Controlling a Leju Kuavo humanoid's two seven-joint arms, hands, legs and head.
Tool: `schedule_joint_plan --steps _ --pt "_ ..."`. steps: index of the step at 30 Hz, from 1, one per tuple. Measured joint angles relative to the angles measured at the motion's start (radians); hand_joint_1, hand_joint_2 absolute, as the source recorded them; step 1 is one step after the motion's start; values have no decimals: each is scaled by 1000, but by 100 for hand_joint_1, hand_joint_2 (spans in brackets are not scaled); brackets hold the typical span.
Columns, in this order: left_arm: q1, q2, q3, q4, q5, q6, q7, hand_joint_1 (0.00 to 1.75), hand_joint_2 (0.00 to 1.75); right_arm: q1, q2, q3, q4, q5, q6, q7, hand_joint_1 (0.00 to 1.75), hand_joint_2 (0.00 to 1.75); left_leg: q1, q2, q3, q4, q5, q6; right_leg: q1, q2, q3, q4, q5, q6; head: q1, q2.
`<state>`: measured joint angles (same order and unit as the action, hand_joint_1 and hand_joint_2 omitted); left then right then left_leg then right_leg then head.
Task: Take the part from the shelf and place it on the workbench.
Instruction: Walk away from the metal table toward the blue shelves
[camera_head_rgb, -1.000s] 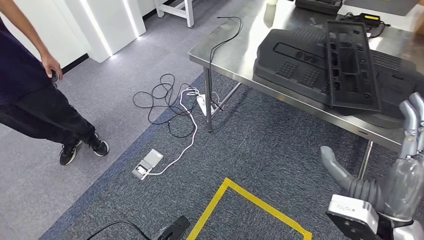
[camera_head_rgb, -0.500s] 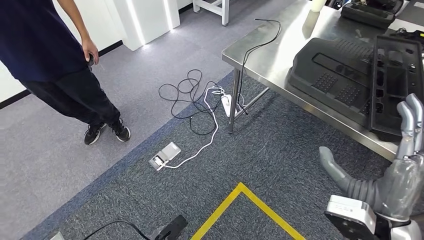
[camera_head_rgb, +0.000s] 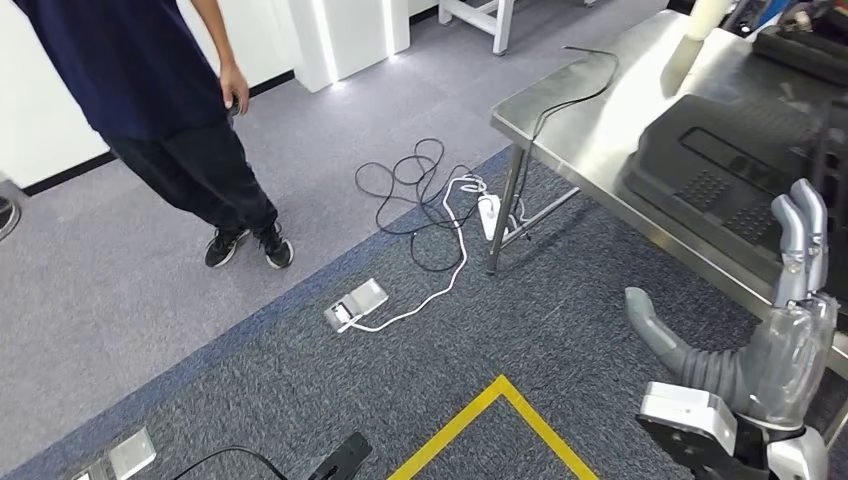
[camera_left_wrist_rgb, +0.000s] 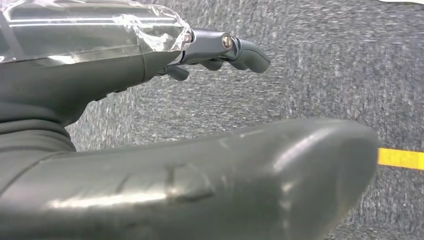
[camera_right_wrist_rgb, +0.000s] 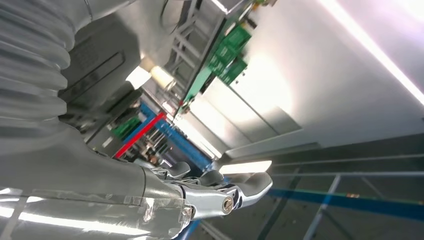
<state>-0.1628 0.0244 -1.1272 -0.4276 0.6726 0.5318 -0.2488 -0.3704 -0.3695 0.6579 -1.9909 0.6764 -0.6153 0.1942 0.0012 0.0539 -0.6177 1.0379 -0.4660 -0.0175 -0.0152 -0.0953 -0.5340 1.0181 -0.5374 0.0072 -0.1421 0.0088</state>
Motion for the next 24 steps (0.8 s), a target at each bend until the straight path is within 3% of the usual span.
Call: schedule_joint_plan --steps 2,4,6,7,8,9,11,13,15,17,19,21,23,24 --pt "2 0 0 0 0 0 0 0 0 0 0 0 0 0 0 0 0 175 2 -21 1 -6 2 10 -1 -9 8 -4 -6 11 1 0" --pt "1 0 0 0 1 0 -1 0 0 0 0 0 0 0 0 0 0 175 6 -39 7 -16 5 23 -7 27 -1 29 -34 19 5 0" --pt "-1 0 0 0 0 0 -2 0 0 2 -1 0 0 0 -1 1 0 175 7 -57 11 -20 6 32 -8 75 -57 142 -91 20 12 0" --pt "-1 0 0 0 0 0 -2 0 0 4 -2 0 0 0 -1 1 0 175 6 -67 11 -20 5 35 -7 85 -95 210 -116 20 14 0" --pt "0 0 0 0 0 -1 -2 0 0 7 -2 0 0 0 -1 1 0 175 4 -78 11 -20 5 36 -6 89 -126 260 -126 19 15 0" --pt "0 0 0 0 0 -1 -3 0 0 9 -2 0 0 0 -1 1 0 175 3 -91 12 -19 4 37 -6 91 -143 277 -115 18 16 0" --pt "1 0 0 0 1 -1 -3 0 0 10 -3 0 0 0 0 1 0 175 1 -117 16 -16 1 36 -6 101 -121 198 -42 12 17 0" --pt "0 -1 0 0 2 -1 -5 0 0 10 -3 0 0 0 0 1 0 175 2 -142 16 -11 -3 32 -8 140 -72 73 21 4 19 0" --pt "1 -1 0 0 5 -6 -8 0 0 10 -4 0 0 0 1 1 0 175 5 -162 8 -7 -3 22 -6 166 -51 19 32 -2 21 0" --pt "4 0 0 0 9 -14 -13 0 0 9 -4 0 0 0 3 1 0 175 8 -176 4 -9 -1 10 -5 149 -47 9 32 -9 20 0" --pt "5 1 0 0 9 -19 -22 0 0 8 -3 0 0 0 6 1 0 175 3 -140 -3 16 -17 -2 -9 125 -37 -2 35 -21 15 0" --pt "2 1 0 0 10 -22 -30 0 0 9 -4 0 0 -1 8 1 0 175 4 -84 -48 116 -69 -12 -9 97 -29 -7 33 -31 8 0" --pt "1 1 0 0 10 -25 -34 0 0 9 -4 0 0 -3 9 1 0 175 12 -67 -111 239 -115 -20 -8 70 -25 -7 29 -34 5 0" --pt "3 1 0 0 10 -25 -34 0 0 10 -4 0 0 -3 9 1 0 175 15 -65 -126 264 -116 -23 -8 57 -23 -7 26 -33 4 0"
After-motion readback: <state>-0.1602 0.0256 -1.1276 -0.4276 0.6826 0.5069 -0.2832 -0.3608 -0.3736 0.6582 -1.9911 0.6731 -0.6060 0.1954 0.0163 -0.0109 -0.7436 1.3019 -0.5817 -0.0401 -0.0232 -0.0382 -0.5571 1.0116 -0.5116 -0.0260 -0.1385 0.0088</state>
